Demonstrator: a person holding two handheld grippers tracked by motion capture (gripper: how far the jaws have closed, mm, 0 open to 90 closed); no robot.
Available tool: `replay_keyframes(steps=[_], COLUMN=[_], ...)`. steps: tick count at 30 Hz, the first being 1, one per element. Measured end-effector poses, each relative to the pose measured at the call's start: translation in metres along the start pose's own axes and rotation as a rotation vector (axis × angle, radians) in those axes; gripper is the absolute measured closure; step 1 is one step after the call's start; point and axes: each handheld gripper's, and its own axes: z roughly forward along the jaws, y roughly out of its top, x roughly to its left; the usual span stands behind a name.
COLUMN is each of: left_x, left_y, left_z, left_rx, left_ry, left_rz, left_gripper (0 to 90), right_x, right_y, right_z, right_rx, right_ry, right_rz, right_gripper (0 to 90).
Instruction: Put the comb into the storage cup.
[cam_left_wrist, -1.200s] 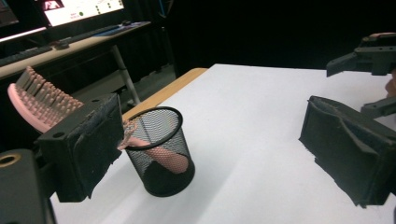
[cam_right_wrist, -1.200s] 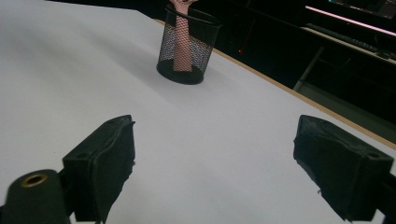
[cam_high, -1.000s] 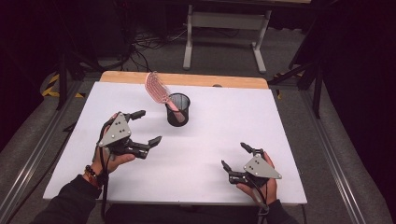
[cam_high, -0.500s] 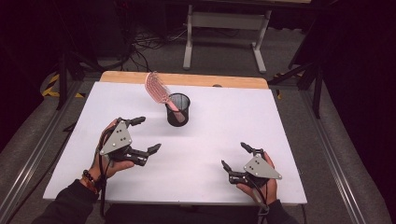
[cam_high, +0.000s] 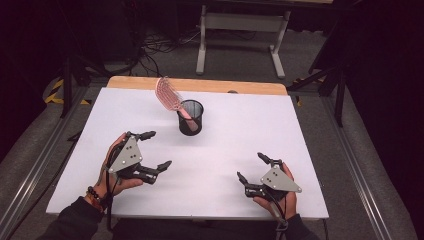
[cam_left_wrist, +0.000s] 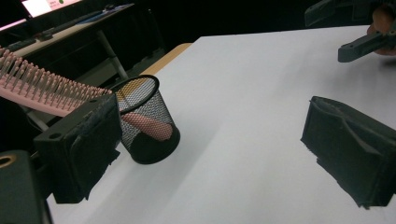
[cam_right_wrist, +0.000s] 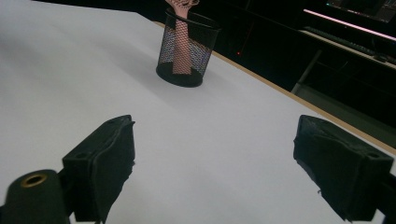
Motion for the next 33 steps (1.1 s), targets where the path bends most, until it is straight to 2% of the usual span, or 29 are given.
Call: replay_keyframes(steps=[12, 33], left_x=[-0.004, -0.006], left_y=[-0.011, -0.039], left_z=[-0.006, -0.012], left_rx=[0.024, 0.065], left_ry=[0.008, 0.025], left_rz=[0.021, -0.004], left_gripper=[6.0, 6.2], right_x=[0.001, 0.002], right_y=[0.001, 0.001], right_z=[0.000, 0.000], right_rx=[0.003, 0.000], right_ry=[0.001, -0.001], right_rz=[-0.009, -0.007], right_gripper=[13.7, 13.6])
